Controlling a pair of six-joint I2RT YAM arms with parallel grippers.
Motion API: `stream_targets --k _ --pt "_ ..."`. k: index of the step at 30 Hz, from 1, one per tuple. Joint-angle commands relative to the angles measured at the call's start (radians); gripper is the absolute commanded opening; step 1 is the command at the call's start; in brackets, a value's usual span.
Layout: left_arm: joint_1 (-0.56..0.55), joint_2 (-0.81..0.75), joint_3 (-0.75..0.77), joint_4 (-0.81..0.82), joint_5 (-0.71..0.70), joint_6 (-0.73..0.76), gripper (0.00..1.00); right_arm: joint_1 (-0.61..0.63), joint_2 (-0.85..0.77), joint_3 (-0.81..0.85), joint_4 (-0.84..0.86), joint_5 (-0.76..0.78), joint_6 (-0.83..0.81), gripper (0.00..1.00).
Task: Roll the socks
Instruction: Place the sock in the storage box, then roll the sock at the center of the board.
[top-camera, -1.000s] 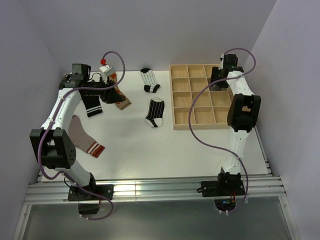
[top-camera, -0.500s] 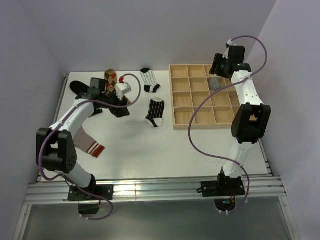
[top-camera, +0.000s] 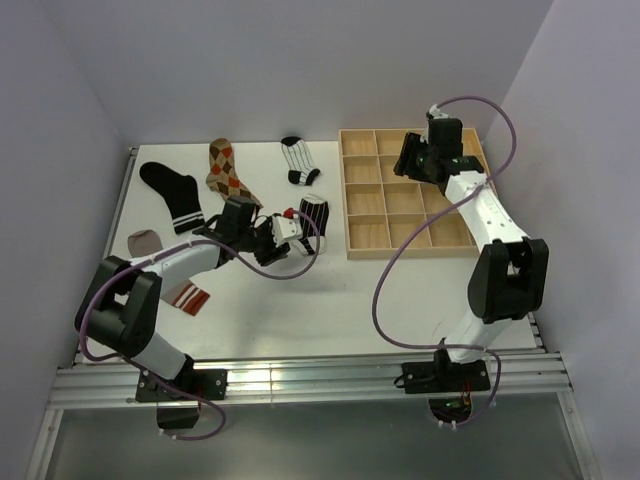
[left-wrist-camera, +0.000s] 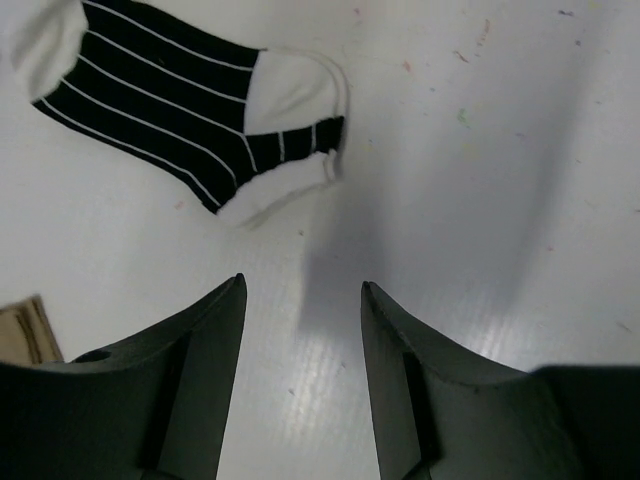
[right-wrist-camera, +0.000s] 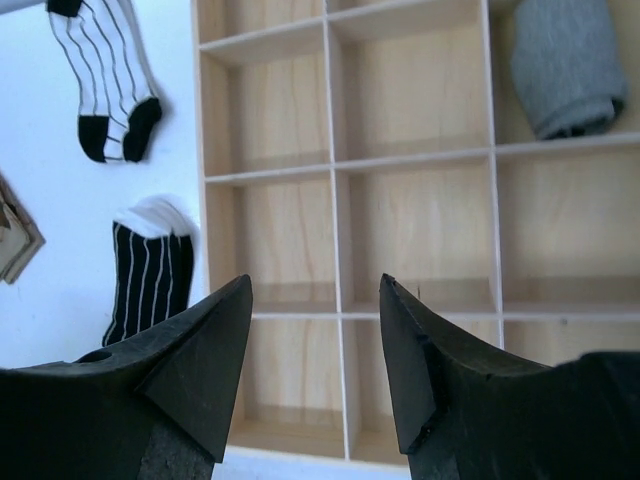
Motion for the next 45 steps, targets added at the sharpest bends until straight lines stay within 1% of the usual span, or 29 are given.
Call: stream_targets --k 1,3,7,10,15,16,24,29,32,35,36,38,39,40,41,42,45 --pt "-0.016 0.034 -0.026 0.229 -0.006 0.067 0.55 -0.008 -0.137 -0.065 0.080 0.023 0.054 0.61" --pt "-0.025 0.072 -0.032 0.280 -0.005 0.079 0.55 -0.002 -0.174 -0.111 0.088 0.031 0.063 0.61" --pt "-0.080 0.112 -0.017 0.275 -0.064 0.142 0.55 0.006 -0.263 -0.183 0.111 0.020 0.077 0.61" --pt "-0.121 0.149 0.032 0.213 -0.077 0.148 0.54 0.007 -0.295 -0.198 0.092 0.014 0.081 0.61" --pt "-0.134 0.230 0.110 0.122 -0.109 0.200 0.54 0.015 -0.349 -0.237 0.106 0.008 0.083 0.61" --pt "-0.141 0.255 0.142 0.063 -0.117 0.207 0.52 0.015 -0.352 -0.243 0.106 0.008 0.081 0.60" --pt "-0.158 0.309 0.195 0.048 -0.154 0.227 0.51 0.018 -0.355 -0.249 0.111 -0.001 0.068 0.59" --pt "-0.164 0.333 0.227 0.005 -0.152 0.245 0.49 0.021 -0.349 -0.249 0.109 -0.003 0.057 0.58" --pt "-0.169 0.353 0.251 -0.024 -0.160 0.247 0.45 0.021 -0.349 -0.250 0.108 -0.004 0.052 0.57" --pt "-0.172 0.367 0.277 -0.061 -0.155 0.245 0.36 0.022 -0.349 -0.250 0.109 -0.009 0.048 0.56" --pt "-0.171 0.370 0.287 -0.065 -0.152 0.245 0.32 0.022 -0.350 -0.250 0.108 -0.010 0.046 0.55" --pt "-0.172 0.379 0.294 -0.076 -0.160 0.242 0.28 0.023 -0.350 -0.258 0.114 -0.010 0.045 0.54" --pt "-0.172 0.384 0.308 -0.084 -0.161 0.237 0.25 0.024 -0.350 -0.261 0.117 -0.009 0.043 0.53" --pt "-0.172 0.394 0.317 -0.094 -0.161 0.233 0.18 0.023 -0.347 -0.263 0.117 -0.012 0.043 0.52" --pt "-0.172 0.402 0.328 -0.117 -0.160 0.222 0.16 0.022 -0.346 -0.264 0.118 -0.015 0.040 0.50" --pt "-0.172 0.408 0.354 -0.131 -0.158 0.221 0.09 0.022 -0.341 -0.264 0.117 -0.016 0.037 0.50" --pt "-0.174 0.419 0.366 -0.163 -0.152 0.210 0.00 0.022 -0.341 -0.270 0.120 -0.021 0.032 0.47"
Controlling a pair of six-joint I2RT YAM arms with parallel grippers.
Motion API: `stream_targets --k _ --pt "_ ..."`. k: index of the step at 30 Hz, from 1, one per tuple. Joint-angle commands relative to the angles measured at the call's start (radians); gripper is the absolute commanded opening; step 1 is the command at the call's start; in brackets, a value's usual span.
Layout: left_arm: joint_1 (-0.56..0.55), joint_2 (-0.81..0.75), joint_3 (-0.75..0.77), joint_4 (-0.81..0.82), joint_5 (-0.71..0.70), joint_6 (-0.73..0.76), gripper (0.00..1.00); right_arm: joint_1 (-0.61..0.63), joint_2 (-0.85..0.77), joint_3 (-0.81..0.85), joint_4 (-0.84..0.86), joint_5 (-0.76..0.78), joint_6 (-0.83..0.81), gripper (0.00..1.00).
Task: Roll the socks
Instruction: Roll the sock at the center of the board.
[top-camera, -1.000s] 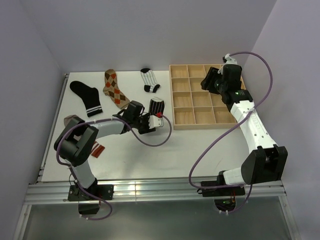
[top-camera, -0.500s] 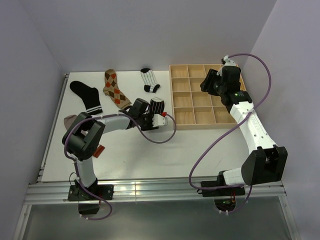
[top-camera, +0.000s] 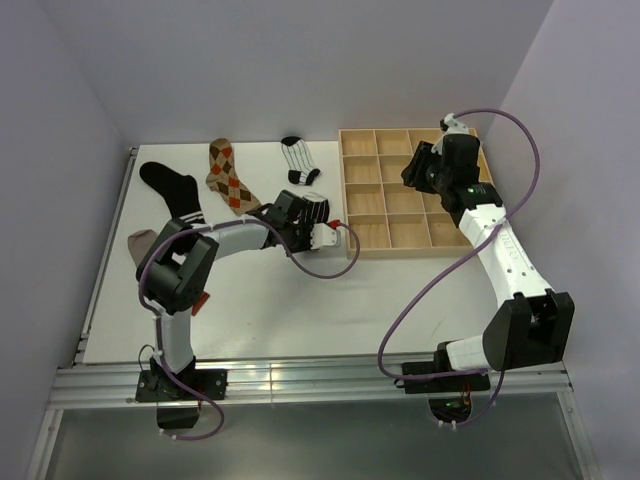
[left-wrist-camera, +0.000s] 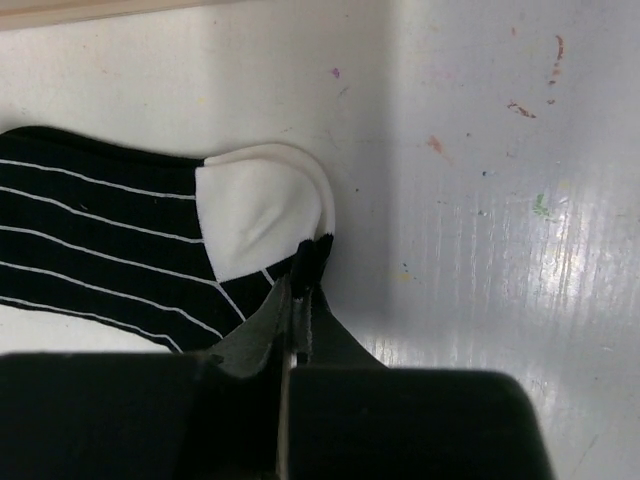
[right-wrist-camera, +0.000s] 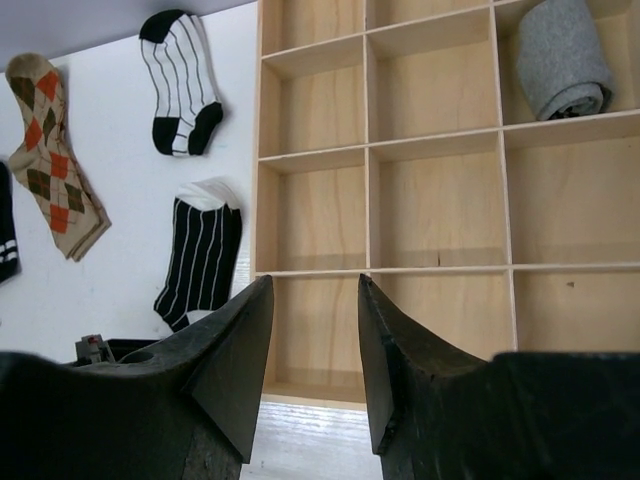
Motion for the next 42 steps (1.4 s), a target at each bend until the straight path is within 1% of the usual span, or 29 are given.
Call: stream_targets --k 1,8,13,15,19,21,23,25,26,28,29,30,34,37,39,42 --pt "-0.007 0.013 0.028 -0.079 0.012 -0.015 0.00 0.007 -0.015 -0.014 0.044 -0.016 -0.017 0.46" --pt "-0.007 0.016 0.082 -0.253 0.078 -0.029 0.00 0.018 -0.037 -0.047 0.055 -0.024 -0.022 0.45" --pt "-0.005 -0.030 0.071 -0.401 0.161 -0.035 0.00 0.044 -0.066 -0.074 0.052 -0.019 -0.027 0.45" --pt "-0.002 -0.042 0.065 -0.454 0.195 -0.026 0.00 0.071 -0.089 -0.108 0.061 -0.002 -0.027 0.44" --pt "0.012 -0.053 0.078 -0.630 0.262 0.008 0.00 0.134 -0.148 -0.189 0.095 0.025 -0.019 0.43" --pt "0.019 -0.058 0.096 -0.686 0.288 0.022 0.01 0.183 -0.202 -0.252 0.126 0.047 -0.011 0.43" --pt "0.027 -0.055 0.122 -0.781 0.331 0.040 0.00 0.218 -0.262 -0.298 0.152 0.064 -0.002 0.43" --pt "0.038 -0.044 0.139 -0.847 0.356 0.054 0.00 0.275 -0.309 -0.378 0.175 0.087 0.016 0.43" --pt "0.042 -0.036 0.156 -0.907 0.382 0.075 0.00 0.290 -0.363 -0.410 0.210 0.085 0.022 0.42" --pt "0.056 -0.007 0.174 -0.956 0.408 0.089 0.00 0.335 -0.421 -0.506 0.245 0.088 0.035 0.42" --pt "0.062 0.007 0.197 -0.987 0.433 0.109 0.00 0.349 -0.482 -0.540 0.283 0.078 0.039 0.42" --pt "0.075 0.039 0.212 -1.034 0.445 0.117 0.00 0.366 -0.512 -0.603 0.302 0.077 0.045 0.42" --pt "0.105 0.141 0.291 -1.137 0.491 0.149 0.00 0.454 -0.630 -0.734 0.397 0.058 0.076 0.43" --pt "0.119 0.209 0.332 -1.159 0.516 0.143 0.00 0.513 -0.650 -0.792 0.417 0.090 0.065 0.42" --pt "0.124 0.240 0.340 -1.156 0.526 0.137 0.01 0.580 -0.661 -0.832 0.457 0.091 0.062 0.42" --pt "0.127 0.276 0.367 -1.159 0.545 0.120 0.00 0.674 -0.630 -0.846 0.515 0.103 0.049 0.42"
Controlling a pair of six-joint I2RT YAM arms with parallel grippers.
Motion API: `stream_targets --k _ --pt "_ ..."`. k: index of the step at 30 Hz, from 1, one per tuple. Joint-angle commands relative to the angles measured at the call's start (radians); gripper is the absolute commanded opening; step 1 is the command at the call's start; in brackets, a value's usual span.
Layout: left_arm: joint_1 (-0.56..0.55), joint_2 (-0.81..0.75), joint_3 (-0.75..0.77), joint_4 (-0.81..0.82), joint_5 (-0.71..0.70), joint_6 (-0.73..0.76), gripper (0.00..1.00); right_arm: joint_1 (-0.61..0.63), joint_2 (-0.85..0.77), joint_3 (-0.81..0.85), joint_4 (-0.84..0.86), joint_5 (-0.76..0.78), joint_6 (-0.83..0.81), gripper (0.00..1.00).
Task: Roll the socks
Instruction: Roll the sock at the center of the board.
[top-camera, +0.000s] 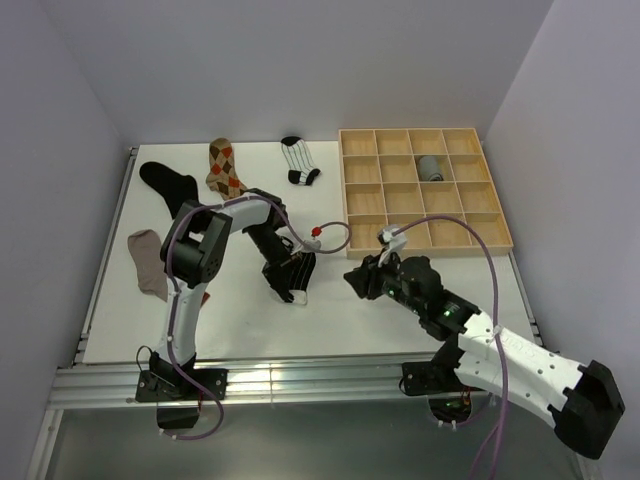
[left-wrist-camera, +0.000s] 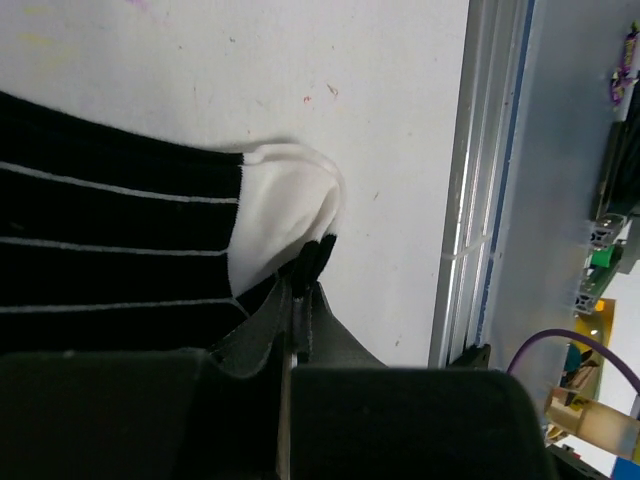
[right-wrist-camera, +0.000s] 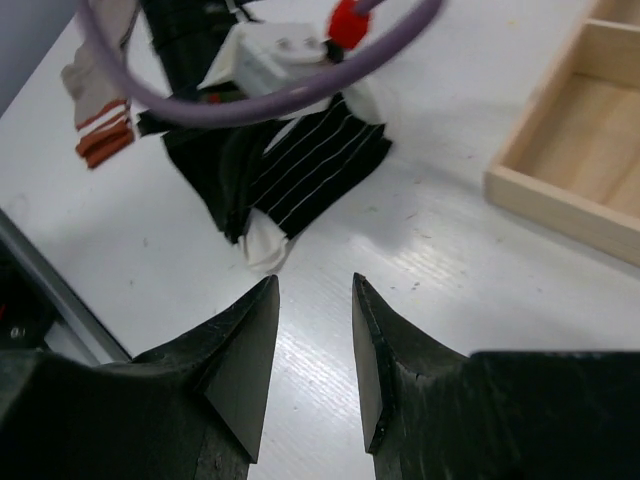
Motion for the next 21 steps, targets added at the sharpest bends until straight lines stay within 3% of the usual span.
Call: stream_targets --k 1,8,12,21 --pt "0.002 0.024 0.071 -0.068 0.074 0.005 0.00 0.096 0.047 -0.002 0.146 0.067 -0.023 0.42" --pt "0.019 0.102 0.109 -0.064 0.074 -0.047 0.00 0.310 0.332 0.067 0.305 0.119 -0.118 0.42" --pt "0.031 0.125 0.118 -0.075 0.077 -0.047 0.00 0.328 0.559 0.134 0.359 0.115 -0.167 0.43" --pt "0.044 0.132 0.094 -0.075 0.062 -0.039 0.00 0.334 0.821 0.280 0.425 0.069 -0.227 0.46"
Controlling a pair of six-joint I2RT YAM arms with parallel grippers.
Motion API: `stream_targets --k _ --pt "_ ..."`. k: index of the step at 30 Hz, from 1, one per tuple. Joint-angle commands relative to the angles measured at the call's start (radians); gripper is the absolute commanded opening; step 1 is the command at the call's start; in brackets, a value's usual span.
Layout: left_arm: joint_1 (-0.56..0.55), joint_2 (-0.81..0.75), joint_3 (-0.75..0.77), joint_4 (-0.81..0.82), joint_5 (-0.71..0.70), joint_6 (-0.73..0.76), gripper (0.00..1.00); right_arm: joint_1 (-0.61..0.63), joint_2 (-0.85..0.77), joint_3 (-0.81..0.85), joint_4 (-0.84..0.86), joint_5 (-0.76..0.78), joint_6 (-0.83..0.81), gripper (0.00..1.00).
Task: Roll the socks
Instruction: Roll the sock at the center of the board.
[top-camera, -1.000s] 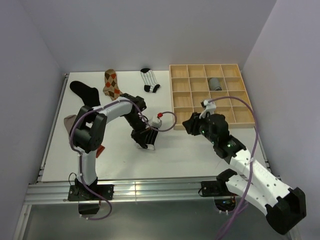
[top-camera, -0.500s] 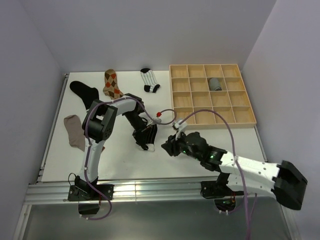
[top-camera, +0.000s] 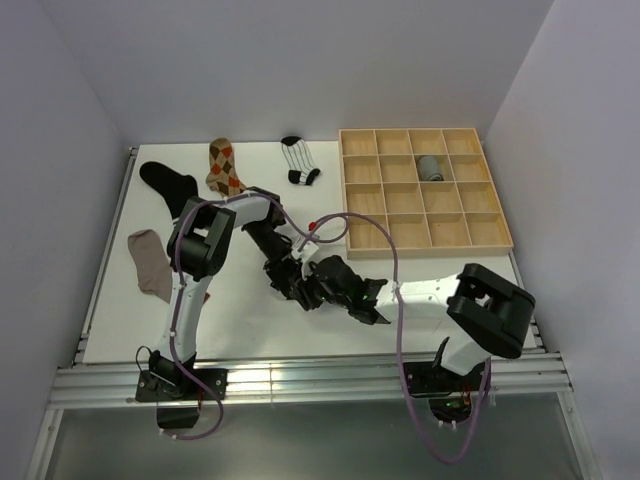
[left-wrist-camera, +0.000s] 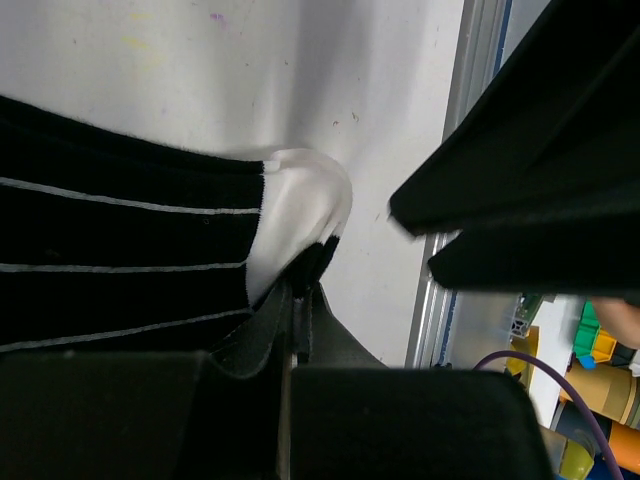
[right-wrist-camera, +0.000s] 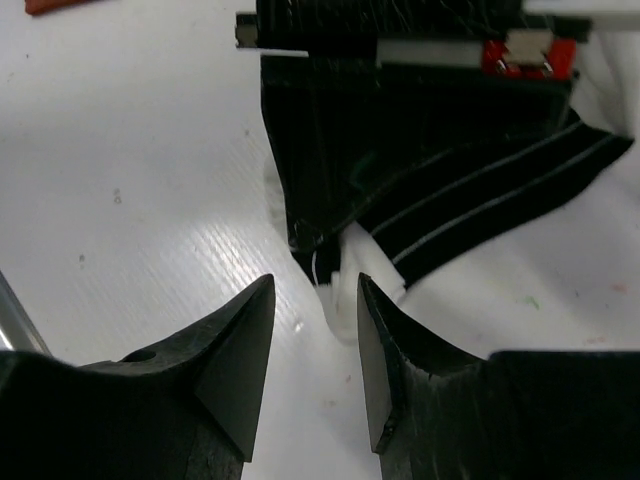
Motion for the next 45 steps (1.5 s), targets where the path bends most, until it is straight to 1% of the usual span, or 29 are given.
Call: stream_targets --k 1,3,10,12,18,19,20,22,23,24,25,26,27,28,29,30,31,33,34,36,38,39,40,42,44,45 --pt "0.005 0.013 -0.003 -0.011 -0.018 0.023 0.00 0.008 0.067 0.072 0.080 -0.006 -0.041 0.46" --pt "0.007 0.009 -0.005 -0.011 -0.020 0.027 0.00 0.010 0.107 0.089 0.086 -0.018 -0.042 0.46" --pt "0.008 0.006 0.001 -0.011 -0.021 0.024 0.00 0.008 0.173 0.089 0.120 -0.023 -0.028 0.45" --pt "0.007 0.004 0.000 -0.011 -0.021 0.024 0.00 0.008 0.200 0.098 0.117 -0.020 -0.028 0.42" --pt "0.008 -0.004 -0.007 -0.011 -0.020 0.029 0.00 0.008 0.266 0.118 0.112 -0.006 -0.024 0.38" --pt "0.008 -0.004 -0.007 -0.011 -0.020 0.030 0.00 0.008 0.274 0.123 0.110 0.002 -0.022 0.36" --pt "0.008 -0.005 -0.008 -0.011 -0.020 0.029 0.00 0.008 0.277 0.123 0.112 0.019 -0.018 0.30" --pt "0.008 -0.010 -0.014 -0.004 -0.021 0.031 0.00 0.008 0.280 0.122 0.106 0.025 -0.004 0.24" --pt "0.008 -0.019 -0.017 0.001 -0.020 0.027 0.01 0.005 0.282 0.125 0.097 0.033 0.002 0.16" --pt "0.010 -0.028 -0.031 0.015 -0.016 0.012 0.03 0.007 0.285 0.132 0.083 0.031 0.013 0.12" --pt "0.011 -0.036 -0.037 0.044 -0.015 0.003 0.04 0.007 0.288 0.141 0.057 0.031 0.019 0.08" --pt "0.013 -0.059 -0.045 0.059 -0.013 -0.012 0.09 0.002 0.291 0.145 0.045 0.028 0.037 0.01" --pt "0.016 -0.069 -0.056 0.070 -0.007 -0.015 0.12 0.001 0.291 0.143 0.037 0.007 0.045 0.00" --pt "0.019 -0.080 -0.063 0.099 -0.006 -0.026 0.17 -0.004 0.290 0.134 0.031 -0.009 0.059 0.00" --pt "0.022 -0.106 -0.069 0.116 -0.003 -0.049 0.20 -0.016 0.280 0.128 0.028 -0.022 0.086 0.00" --pt "0.026 -0.122 -0.089 0.133 0.006 -0.058 0.23 -0.024 0.274 0.122 0.031 -0.071 0.100 0.00" --pt "0.036 -0.157 -0.103 0.182 0.007 -0.069 0.26 -0.035 0.267 0.105 0.032 -0.093 0.113 0.00" --pt "0.046 -0.197 -0.147 0.245 0.002 -0.126 0.31 -0.062 0.251 0.095 0.021 -0.122 0.146 0.00" --pt "0.060 -0.241 -0.163 0.275 0.005 -0.143 0.34 -0.070 0.250 0.094 0.005 -0.162 0.154 0.00" --pt "0.076 -0.287 -0.201 0.357 0.005 -0.190 0.36 -0.097 0.251 0.094 -0.008 -0.202 0.172 0.00" --pt "0.100 -0.352 -0.236 0.438 0.003 -0.239 0.38 -0.114 0.260 0.111 -0.044 -0.279 0.186 0.00" --pt "0.109 -0.375 -0.250 0.470 -0.004 -0.262 0.38 -0.136 0.265 0.118 -0.064 -0.299 0.195 0.00" --pt "0.128 -0.422 -0.267 0.510 -0.012 -0.287 0.37 -0.146 0.270 0.132 -0.078 -0.367 0.203 0.00" --pt "0.146 -0.470 -0.325 0.616 -0.041 -0.341 0.36 -0.179 0.290 0.151 -0.104 -0.433 0.222 0.00" --pt "0.171 -0.546 -0.373 0.682 -0.081 -0.379 0.36 -0.219 0.309 0.193 -0.175 -0.507 0.237 0.00" --pt "0.177 -0.572 -0.422 0.750 -0.101 -0.387 0.36 -0.232 0.319 0.215 -0.237 -0.524 0.243 0.00"
